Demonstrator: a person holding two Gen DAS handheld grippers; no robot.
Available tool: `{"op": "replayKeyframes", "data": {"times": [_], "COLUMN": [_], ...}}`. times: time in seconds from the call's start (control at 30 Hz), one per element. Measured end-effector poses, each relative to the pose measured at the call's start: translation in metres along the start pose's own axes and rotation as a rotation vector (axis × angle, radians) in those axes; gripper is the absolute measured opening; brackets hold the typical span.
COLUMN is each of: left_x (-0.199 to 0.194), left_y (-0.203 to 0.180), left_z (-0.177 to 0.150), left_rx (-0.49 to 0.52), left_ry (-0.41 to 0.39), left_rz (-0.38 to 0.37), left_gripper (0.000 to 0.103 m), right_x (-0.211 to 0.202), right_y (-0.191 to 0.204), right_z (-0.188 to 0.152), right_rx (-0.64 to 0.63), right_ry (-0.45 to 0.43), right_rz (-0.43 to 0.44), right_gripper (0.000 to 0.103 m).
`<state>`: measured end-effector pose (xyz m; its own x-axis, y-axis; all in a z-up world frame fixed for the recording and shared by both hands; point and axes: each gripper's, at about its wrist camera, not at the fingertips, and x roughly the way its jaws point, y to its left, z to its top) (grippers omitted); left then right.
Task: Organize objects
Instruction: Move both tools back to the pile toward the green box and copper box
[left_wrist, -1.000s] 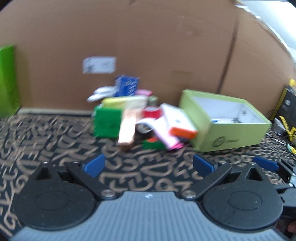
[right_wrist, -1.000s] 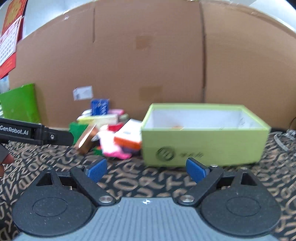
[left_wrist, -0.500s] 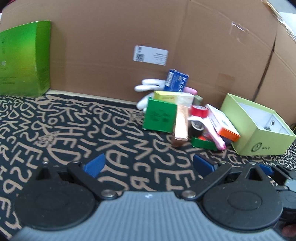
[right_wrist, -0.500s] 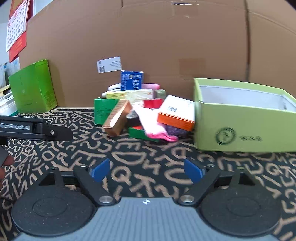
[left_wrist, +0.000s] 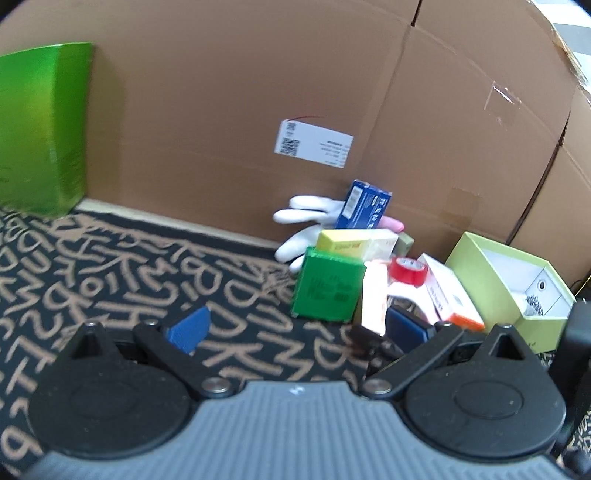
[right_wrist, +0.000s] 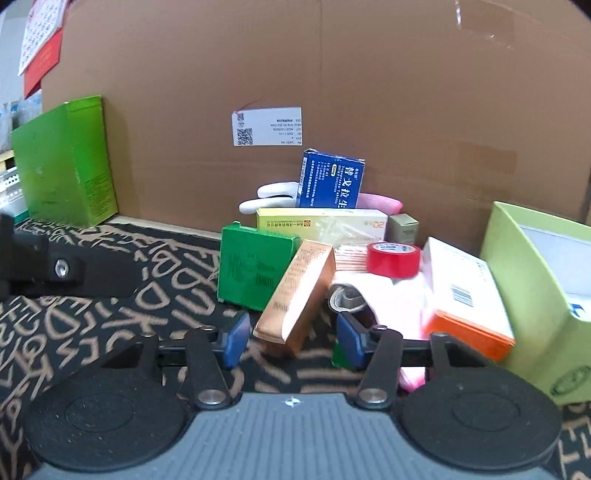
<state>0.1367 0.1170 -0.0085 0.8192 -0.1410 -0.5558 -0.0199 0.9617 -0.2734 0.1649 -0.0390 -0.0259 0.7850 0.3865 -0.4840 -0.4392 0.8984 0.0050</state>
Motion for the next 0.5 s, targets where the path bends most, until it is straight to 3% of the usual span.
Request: {"op": "replayKeyframes", "data": {"times": [0.07,0.27,0.33,0.47,0.5], "left_x": [0.015,0.076,0.094,0.115,0.117], "left_y": [-0.005,-0.030,-0.036,-0.039,-0.038], "left_z": [0.008,0.018,0.019,0.018,0.016], "left_rx": [0.006,0.035,0.055,0.076,0.079], "left_ry": [0.011,0.053,0.066,0.117,0.130], "left_rz": [-0.014,-0.012,0.011,0.022,0.019], "left_gripper": [0.103,0.103,0.097,0.066,0.063], "right_x": [0.001,-0.026,-0.040,-0.072,-0.081], "right_y": [-0.002,-0.015,-0.024,-0.041,-0.047], "right_z": [0.000,-0.012,-0.019,-0.034,-0.038], "right_rx": [0.017,0.019,0.053,0.131,0.164], "right_ry": [0.006,0.010,0.015,0.021,0.024], "right_rz": [0.019,-0.022,-0.001,0.050,0.069], "right_gripper": [0.031,0.025,0.025,0.025,0.025]}}
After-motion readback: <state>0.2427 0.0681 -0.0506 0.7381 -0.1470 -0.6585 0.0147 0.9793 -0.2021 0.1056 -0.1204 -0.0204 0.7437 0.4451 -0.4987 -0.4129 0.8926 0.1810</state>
